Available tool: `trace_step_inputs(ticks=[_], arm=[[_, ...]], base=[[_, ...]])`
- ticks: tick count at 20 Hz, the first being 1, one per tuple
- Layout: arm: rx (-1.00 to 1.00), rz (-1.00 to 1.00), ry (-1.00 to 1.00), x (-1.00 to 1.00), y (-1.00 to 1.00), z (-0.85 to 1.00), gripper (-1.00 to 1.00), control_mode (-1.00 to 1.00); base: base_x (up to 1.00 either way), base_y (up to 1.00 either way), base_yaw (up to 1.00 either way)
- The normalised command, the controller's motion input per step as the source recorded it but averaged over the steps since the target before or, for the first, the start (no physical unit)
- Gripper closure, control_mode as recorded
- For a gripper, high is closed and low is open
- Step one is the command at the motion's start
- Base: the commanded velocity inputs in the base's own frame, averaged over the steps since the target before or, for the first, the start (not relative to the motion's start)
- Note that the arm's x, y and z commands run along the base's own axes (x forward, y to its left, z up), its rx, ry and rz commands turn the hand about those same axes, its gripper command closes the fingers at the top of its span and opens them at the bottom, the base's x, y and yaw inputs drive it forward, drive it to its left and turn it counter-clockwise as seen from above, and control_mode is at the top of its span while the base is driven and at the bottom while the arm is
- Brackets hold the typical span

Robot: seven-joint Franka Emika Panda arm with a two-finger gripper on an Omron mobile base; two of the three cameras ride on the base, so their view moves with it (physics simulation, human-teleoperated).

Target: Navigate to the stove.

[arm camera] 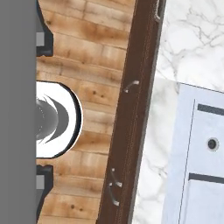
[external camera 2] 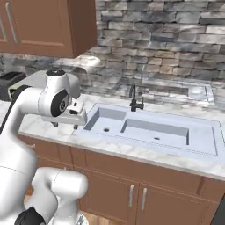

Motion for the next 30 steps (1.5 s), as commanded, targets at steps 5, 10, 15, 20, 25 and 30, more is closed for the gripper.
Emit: trace_step_inputs(ticks=[5, 10, 15, 20, 25, 30], arm=[[0.0, 0.0, 0.0, 0.0, 0.0, 0.0, -1.0, 1.0], [0.0, 0.0, 0.0, 0.0, 0.0, 0.0, -1.0, 1.0], [0.0, 0.0, 0.0, 0.0, 0.0, 0.0, -1.0, 1.0], [0.0, 0.0, 0.0, 0.0, 0.0, 0.0, -1.0, 1.0], [0.0, 0.0, 0.0, 0.0, 0.0, 0.0, -1.0, 1.0], [0.0, 0.0, 0.0, 0.0, 0.0, 0.0, -1.0, 1.0]], base=[[-0.23, -0.57, -0.54], [-0.16, -0.53, -0.56], [-0.05, -0.51, -0.59], [-0.06, -0.39, -0.64], [-0.81, -0.24, -0.52], [-0.94, -0.23, -0.46]])
